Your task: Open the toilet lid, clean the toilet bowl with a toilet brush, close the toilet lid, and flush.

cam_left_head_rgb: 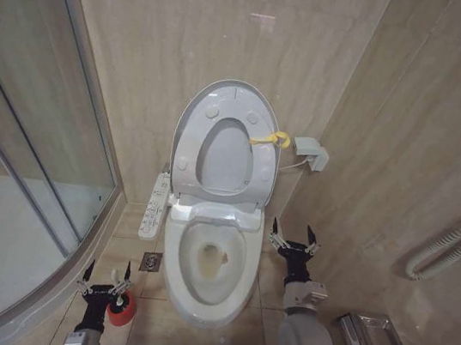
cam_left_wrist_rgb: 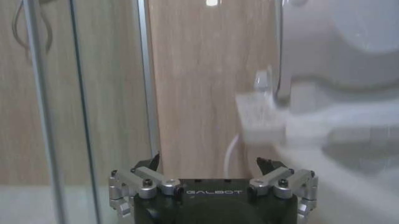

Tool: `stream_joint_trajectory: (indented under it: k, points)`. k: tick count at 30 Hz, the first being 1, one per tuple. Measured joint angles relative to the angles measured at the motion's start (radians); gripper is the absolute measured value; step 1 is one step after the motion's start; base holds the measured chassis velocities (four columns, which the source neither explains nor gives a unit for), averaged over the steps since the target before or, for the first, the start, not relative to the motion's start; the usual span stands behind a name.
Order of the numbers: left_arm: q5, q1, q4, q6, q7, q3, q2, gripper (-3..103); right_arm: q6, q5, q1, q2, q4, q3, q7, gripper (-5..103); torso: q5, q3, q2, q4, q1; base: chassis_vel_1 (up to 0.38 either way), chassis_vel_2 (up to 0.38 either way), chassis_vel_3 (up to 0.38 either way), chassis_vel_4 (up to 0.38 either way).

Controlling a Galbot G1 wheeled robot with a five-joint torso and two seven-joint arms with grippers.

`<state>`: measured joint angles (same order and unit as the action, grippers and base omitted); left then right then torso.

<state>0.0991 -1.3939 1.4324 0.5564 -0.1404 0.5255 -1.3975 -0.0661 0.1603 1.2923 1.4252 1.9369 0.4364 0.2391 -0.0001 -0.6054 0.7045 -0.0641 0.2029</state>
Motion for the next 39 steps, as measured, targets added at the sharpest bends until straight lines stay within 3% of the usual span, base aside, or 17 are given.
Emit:
stream_joint_trajectory:
  k: [9, 21, 27, 28, 30, 35, 36, 39]
  points:
    - [0.049, 0.085, -0.221, 0.048, 0.066, -0.016, 0.014, 100, 0.0, 0.0, 0.0, 0.0, 0.0, 0.0, 0.0, 100, 0.0, 0.0, 0.0, 0.0, 0.0, 0.0, 0.0, 0.0, 0.0]
    - [0.055, 0.22, -0.435, 0.1, 0.149, -0.032, 0.035, 98, 0.0, 0.0, 0.0, 0.0, 0.0, 0.0, 0.0, 100, 0.0, 0.0, 0.0, 0.0, 0.0, 0.0, 0.0, 0.0, 0.0]
    - [0.055, 0.253, -0.488, 0.114, 0.171, -0.029, 0.034, 98, 0.0, 0.0, 0.0, 0.0, 0.0, 0.0, 0.0, 100, 0.0, 0.0, 0.0, 0.0, 0.0, 0.0, 0.0, 0.0, 0.0]
    - [0.054, 0.26, -0.499, 0.12, 0.179, -0.026, 0.036, 92, 0.0, 0.0, 0.0, 0.0, 0.0, 0.0, 0.0, 100, 0.0, 0.0, 0.0, 0.0, 0.0, 0.0, 0.0, 0.0, 0.0]
    - [0.054, 0.266, -0.509, 0.125, 0.187, -0.022, 0.038, 92, 0.0, 0.0, 0.0, 0.0, 0.0, 0.0, 0.0, 100, 0.0, 0.0, 0.0, 0.0, 0.0, 0.0, 0.0, 0.0, 0.0]
    - [0.057, 0.283, -0.534, 0.168, 0.257, 0.003, 0.04, 92, 0.0, 0.0, 0.0, 0.0, 0.0, 0.0, 0.0, 100, 0.0002, 0.0, 0.0, 0.0, 0.0, 0.0, 0.0, 0.0, 0.0]
    - [0.057, 0.281, -0.535, 0.176, 0.266, 0.005, 0.04, 64, 0.0, 0.0, 0.0, 0.0, 0.0, 0.0, 0.0, 100, 0.0001, 0.0, 0.0, 0.0, 0.0, 0.0, 0.0, 0.0, 0.0]
    - [0.058, 0.272, -0.531, 0.182, 0.269, 0.007, 0.039, 64, 0.0, 0.0, 0.0, 0.0, 0.0, 0.0, 0.0, 100, 0.0001, 0.0, 0.0, 0.0001, 0.0, 0.0, 0.0, 0.0, 0.0]
